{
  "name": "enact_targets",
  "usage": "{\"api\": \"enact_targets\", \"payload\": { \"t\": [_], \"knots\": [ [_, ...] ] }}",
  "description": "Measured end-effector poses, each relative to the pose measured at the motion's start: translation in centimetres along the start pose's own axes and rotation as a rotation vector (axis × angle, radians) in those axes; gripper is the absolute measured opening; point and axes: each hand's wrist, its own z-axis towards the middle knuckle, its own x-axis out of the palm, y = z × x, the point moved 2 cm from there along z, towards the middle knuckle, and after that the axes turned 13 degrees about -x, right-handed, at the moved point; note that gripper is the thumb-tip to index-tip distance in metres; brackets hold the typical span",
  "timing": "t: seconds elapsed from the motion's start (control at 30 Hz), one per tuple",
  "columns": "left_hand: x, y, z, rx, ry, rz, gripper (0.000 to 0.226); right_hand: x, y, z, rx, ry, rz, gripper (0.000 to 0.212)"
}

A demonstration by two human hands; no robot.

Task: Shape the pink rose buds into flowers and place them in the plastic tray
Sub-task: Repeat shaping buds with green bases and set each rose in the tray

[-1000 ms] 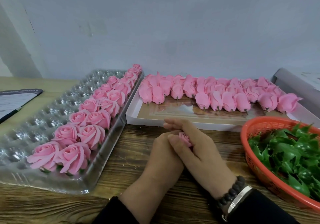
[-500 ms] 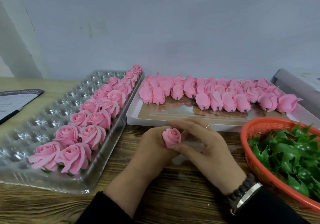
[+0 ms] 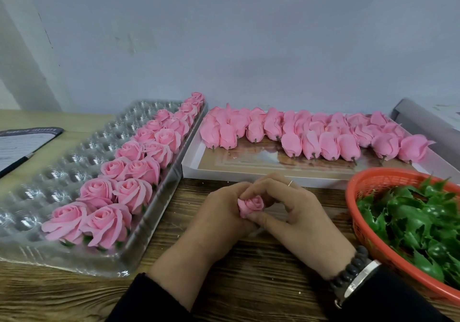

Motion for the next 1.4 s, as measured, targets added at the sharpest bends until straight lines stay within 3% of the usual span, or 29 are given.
{"api": "enact_targets", "payload": {
  "t": [0.23,0.4,0.67,0.8,1.0,1.1,1.4],
  "knots": [
    [0.1,0.2,0.1,0.006,-0.023,-0.098,0.079,-0.1,-0.2,0.0,0.053,-0.053,0.044,0.028],
    [0.1,0.4,0.0,0.007,-0.041,-0.053,0.090,-0.4,-0.5,-0.2,0.101,-0.119,0.090,0.032],
    [0.9,0.2,0.1,0.076,-0.046,-0.056,0.083,-0.1,-0.1,0.0,0.063,-0.082,0.041,0.031],
    [0.7,-0.1,0.2,0.078,-0.103,0.060,0.088,0.1,-0.7,-0.1,0.062,-0.163,0.011,0.032],
    [0.6,-1.2,-0.4,0.162,-0.351,0.185,0.057,0.0,-1.7,-0.3,0.113,-0.283,0.067,0.033],
    [1.0,-1.4,-0.6,0.211,-0.362,0.234,0.046,0.3,-1.7,-0.1,0.126,-0.291,0.093,0.022],
    [1.2,-1.4,-0.6,0.225,-0.371,0.258,0.035,0.4,-1.8,-0.1,0.122,-0.269,0.112,0.030]
  ]
}}
